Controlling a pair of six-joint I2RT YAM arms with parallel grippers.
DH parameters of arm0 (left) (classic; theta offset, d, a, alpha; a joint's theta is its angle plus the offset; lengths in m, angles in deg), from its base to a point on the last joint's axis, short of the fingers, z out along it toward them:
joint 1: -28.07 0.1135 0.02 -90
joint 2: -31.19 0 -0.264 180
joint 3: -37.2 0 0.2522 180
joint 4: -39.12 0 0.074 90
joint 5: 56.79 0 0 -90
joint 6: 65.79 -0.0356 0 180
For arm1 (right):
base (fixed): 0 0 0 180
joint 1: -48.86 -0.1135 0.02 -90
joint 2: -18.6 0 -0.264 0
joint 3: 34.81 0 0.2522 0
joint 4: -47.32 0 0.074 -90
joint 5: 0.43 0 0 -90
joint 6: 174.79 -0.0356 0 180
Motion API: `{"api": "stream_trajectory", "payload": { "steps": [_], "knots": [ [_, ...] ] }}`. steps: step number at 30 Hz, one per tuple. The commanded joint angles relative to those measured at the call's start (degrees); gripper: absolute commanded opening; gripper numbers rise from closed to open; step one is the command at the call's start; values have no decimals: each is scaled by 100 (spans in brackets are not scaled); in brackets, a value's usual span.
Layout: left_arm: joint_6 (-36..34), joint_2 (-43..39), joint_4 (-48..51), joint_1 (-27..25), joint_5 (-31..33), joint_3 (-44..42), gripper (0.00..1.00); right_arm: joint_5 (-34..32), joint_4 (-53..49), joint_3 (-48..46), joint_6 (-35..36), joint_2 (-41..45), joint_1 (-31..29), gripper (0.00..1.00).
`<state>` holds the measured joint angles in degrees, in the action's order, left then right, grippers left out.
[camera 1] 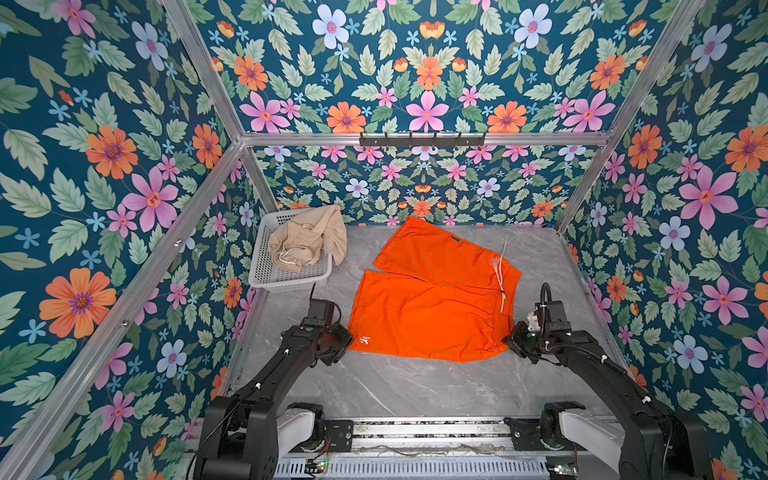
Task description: Fold and stack the shorts
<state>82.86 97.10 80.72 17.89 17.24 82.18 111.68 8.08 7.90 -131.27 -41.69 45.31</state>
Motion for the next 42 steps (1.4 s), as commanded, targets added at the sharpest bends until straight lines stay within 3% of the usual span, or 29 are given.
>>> {"api": "stream_trajectory", "payload": {
  "steps": [1, 17, 20, 25, 34, 42],
  "knots": [
    [79, 108, -85, 6, 62, -24, 42, 1, -49, -11, 25, 11, -12, 14],
    [132, 696, -736, 7, 133, -159, 32, 25, -187, -47, 98, 114, -23, 14],
    [81, 789, -758, 7, 178, -161, 24, 14, -258, -30, 124, 156, -27, 14],
    [0, 721, -588, 7, 358, -119, 0, 52, -367, -21, 173, 193, -25, 14],
    [18, -642, 663, 7, 885, -85, 0, 17, -1333, -27, 223, 593, -219, 13],
    [29, -2476, 2378, -2, 1496, 233, 0, -352, -2903, -17, -484, 1713, -1188, 11]
  ]
}}
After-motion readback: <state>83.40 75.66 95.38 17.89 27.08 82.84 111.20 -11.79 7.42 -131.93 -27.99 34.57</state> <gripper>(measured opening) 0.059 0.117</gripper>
